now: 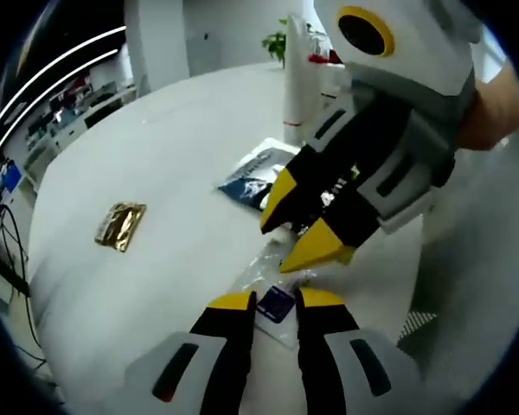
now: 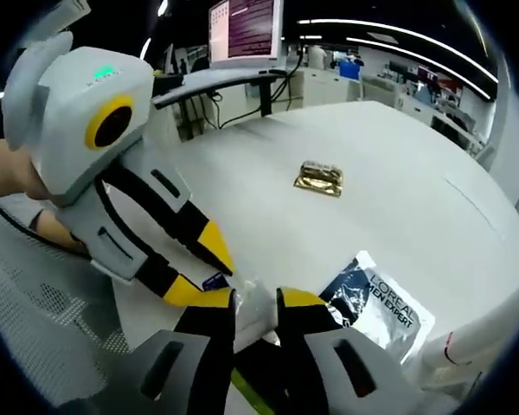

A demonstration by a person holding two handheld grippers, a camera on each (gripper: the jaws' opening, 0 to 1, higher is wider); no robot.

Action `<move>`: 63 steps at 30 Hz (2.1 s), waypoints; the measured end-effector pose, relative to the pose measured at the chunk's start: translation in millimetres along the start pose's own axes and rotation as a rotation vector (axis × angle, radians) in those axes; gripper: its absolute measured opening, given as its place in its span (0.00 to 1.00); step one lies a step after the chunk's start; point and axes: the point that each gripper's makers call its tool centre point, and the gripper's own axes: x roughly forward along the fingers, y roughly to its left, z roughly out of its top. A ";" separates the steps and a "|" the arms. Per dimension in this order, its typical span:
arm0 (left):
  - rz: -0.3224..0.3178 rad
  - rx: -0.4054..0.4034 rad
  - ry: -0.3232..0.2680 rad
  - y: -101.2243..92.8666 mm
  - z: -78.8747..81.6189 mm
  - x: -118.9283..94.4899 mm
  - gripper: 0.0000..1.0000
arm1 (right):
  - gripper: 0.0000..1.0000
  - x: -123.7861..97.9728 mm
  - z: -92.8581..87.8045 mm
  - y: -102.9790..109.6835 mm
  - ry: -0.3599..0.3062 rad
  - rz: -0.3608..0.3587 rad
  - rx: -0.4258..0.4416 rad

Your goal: Arrange the skincare products in the storage area until every visible bottle or jar stands upright without overlapping.

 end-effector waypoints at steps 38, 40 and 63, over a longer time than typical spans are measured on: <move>0.007 -0.073 -0.049 -2.8 25.5 -23.1 0.34 | 0.36 -38.9 10.0 6.3 -0.069 -0.011 -0.022; 0.009 -0.079 -0.053 -4.2 27.1 -26.6 0.35 | 0.36 -44.0 12.4 6.5 -0.078 -0.018 -0.046; 0.076 -0.235 -0.199 -12.9 52.9 -71.0 0.56 | 0.56 -125.4 13.2 4.8 -0.194 -0.117 -0.066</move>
